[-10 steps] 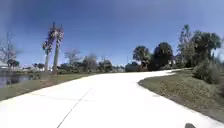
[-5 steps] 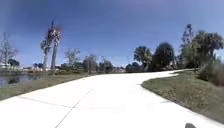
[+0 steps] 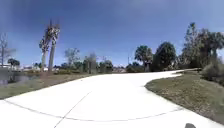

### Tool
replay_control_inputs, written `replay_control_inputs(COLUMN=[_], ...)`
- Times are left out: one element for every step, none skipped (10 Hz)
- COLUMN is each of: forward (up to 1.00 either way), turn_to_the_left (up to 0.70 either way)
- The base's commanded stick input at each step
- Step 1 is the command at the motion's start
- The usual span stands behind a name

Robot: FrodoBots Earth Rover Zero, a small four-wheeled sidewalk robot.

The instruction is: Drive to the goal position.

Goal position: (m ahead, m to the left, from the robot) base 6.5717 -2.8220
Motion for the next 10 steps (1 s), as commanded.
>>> replay_control_inputs(forward=[0.7,0.7,0.7,0.7,0.7,0.7,0.7,0.7,0.7,0.7], turn_to_the_left=[0.0,0.0,0.0,0.0,0.0,0.0,0.0,0.0,0.0,0.0])
